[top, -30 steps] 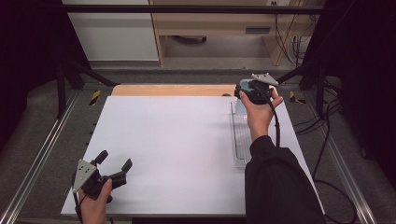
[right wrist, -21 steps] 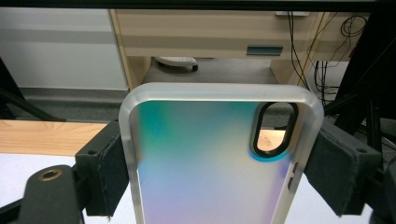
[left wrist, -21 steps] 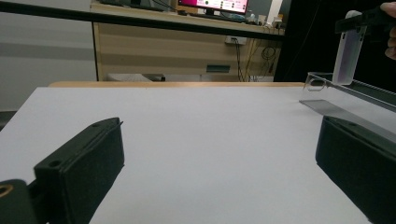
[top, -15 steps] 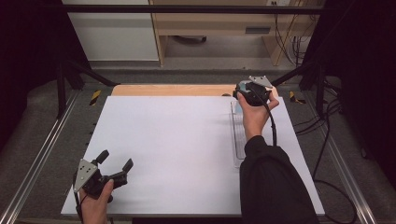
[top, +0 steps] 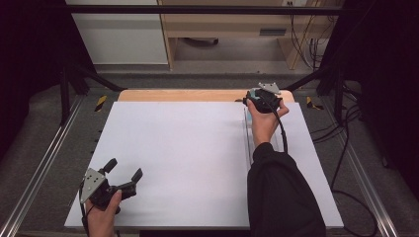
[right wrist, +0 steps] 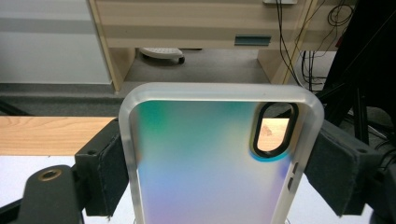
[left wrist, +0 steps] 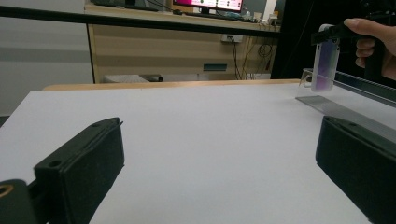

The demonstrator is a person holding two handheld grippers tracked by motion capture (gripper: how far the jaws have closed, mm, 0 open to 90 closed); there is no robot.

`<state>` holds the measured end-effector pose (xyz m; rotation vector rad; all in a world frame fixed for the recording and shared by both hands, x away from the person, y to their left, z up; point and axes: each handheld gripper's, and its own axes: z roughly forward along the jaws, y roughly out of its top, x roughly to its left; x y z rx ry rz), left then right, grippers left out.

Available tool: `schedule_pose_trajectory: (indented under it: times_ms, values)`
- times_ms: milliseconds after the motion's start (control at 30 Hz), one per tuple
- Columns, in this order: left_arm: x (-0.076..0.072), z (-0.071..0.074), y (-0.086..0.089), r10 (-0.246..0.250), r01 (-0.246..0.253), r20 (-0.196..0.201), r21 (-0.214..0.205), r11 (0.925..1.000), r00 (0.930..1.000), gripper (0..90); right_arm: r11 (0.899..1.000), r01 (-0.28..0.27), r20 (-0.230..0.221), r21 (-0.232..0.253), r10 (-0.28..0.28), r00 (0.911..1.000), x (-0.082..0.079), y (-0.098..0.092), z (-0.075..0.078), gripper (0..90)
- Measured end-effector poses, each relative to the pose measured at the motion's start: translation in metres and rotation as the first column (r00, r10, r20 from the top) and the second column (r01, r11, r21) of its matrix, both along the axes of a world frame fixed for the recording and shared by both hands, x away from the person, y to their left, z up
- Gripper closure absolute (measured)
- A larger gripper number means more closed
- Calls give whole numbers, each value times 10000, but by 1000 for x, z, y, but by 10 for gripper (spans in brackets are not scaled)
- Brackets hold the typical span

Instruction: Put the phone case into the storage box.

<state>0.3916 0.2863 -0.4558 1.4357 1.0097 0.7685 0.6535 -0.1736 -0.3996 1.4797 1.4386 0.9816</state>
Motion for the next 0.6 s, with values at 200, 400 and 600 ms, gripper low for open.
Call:
schedule_pose_trajectory:
  times_ms: [200, 400, 600]
  values:
    - [0, 0, 1, 20, -20, -4, -2, 10000, 10000, 8, 9998, 58, -89, 208, -57, 9999, 1, -1, -5, 175]
    - [0, 0, -1, -7, 7, -5, 9, 10000, 10000, 8, 9997, -1, -150, 236, 5, 9999, 2, 0, -7, 175]
    - [0, 0, 0, -21, 21, -8, 14, 10000, 10000, 8, 9996, 48, -185, 277, -42, 9998, 4, -1, -11, 175]
